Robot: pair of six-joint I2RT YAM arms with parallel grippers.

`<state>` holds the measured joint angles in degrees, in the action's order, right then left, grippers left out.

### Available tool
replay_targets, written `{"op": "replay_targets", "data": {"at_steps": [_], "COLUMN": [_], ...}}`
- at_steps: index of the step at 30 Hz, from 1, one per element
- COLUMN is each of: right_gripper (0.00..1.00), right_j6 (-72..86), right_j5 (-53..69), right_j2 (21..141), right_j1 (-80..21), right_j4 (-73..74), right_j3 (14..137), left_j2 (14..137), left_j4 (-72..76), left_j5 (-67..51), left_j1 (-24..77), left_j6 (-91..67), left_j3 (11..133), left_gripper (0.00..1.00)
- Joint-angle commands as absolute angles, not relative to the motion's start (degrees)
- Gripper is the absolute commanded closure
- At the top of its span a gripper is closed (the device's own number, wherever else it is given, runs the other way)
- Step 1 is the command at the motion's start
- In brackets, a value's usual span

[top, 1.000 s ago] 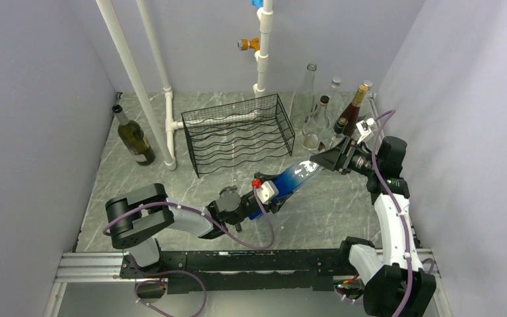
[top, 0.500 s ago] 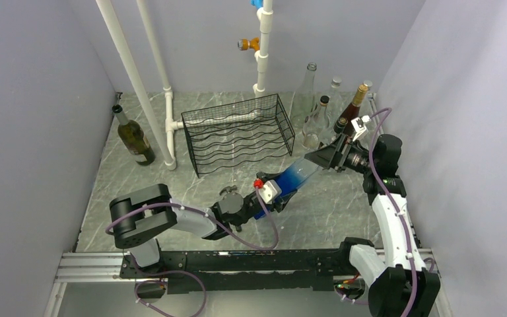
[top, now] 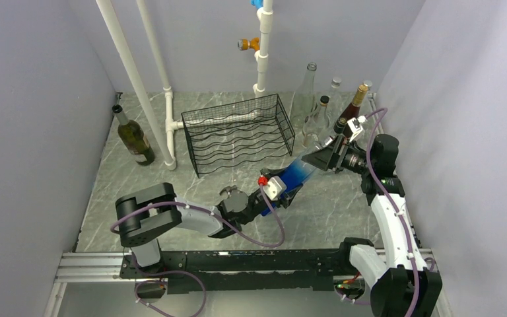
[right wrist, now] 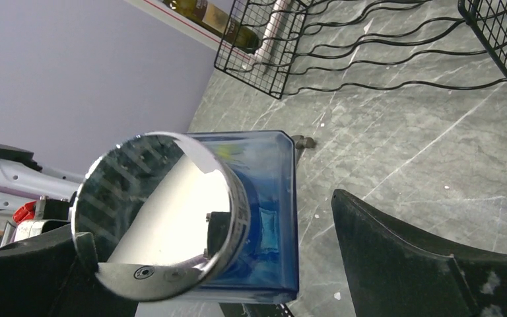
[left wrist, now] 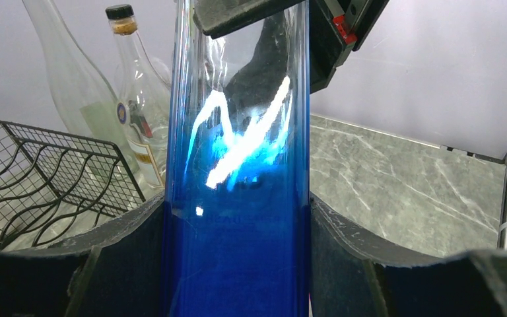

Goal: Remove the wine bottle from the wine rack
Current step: Pick up the wine bottle from the wine rack.

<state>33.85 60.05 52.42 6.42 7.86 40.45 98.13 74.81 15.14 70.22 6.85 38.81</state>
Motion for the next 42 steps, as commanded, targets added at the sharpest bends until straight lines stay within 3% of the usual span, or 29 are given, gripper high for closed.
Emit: {"op": "replay_targets", "data": {"at_steps": [1, 4, 6, 12, 13, 15, 22, 28, 36, 42], "right_gripper": [0.01, 0.08, 0.19, 0.83, 0.91, 0.99, 1.0, 1.0, 1.0, 1.0], "right_j6": [32.79, 32.21, 31.64, 28.77, 28.01, 27.0, 27.26, 27.15, 24.86, 13.86], "right_j5": [59.9, 59.56, 59.57, 59.99, 59.72, 59.51, 59.63, 60.05, 59.31, 55.89], "right_j2": [51.73, 51.55, 51.39, 51.05, 50.93, 50.81, 49.48, 48.54, 47.03, 45.24], "right_j1": [5.93, 5.85, 5.8, 5.89, 6.01, 6.34, 8.09, 9.32, 10.34, 10.7], "right_j4": [5.45, 5.35, 5.28, 6.16, 6.97, 8.07, 7.61, 7.12, 8.53, 17.96], "right_j3": [39.88, 39.75, 39.8, 41.28, 41.82, 42.62, 42.55, 42.24, 42.12, 45.69], "left_j2": [96.93, 97.15, 97.28, 97.65, 97.69, 97.88, 99.45, 99.99, 100.01, 94.33], "left_j4": [87.28, 86.86, 86.8, 87.07, 86.92, 86.65, 86.65, 85.0, 83.18, 76.61], "left_j5": [15.31, 15.29, 15.48, 15.55, 15.48, 14.84, 13.75, 12.89, 11.38, 11.66], "left_j1": [70.84, 71.01, 71.1, 71.19, 71.24, 71.19, 71.26, 71.37, 71.45, 71.46], "left_j6": [7.56, 7.67, 7.62, 6.62, 6.3, 5.46, 2.59, 0.38, -4.09, -4.67], "left_j3": [43.77, 44.18, 44.21, 43.95, 43.87, 43.64, 42.66, 42.29, 40.64, 37.55], "left_gripper": [1.0, 1.0, 1.0, 1.0, 1.0, 0.88, 0.47, 0.23, 0.08, 0.0]}}
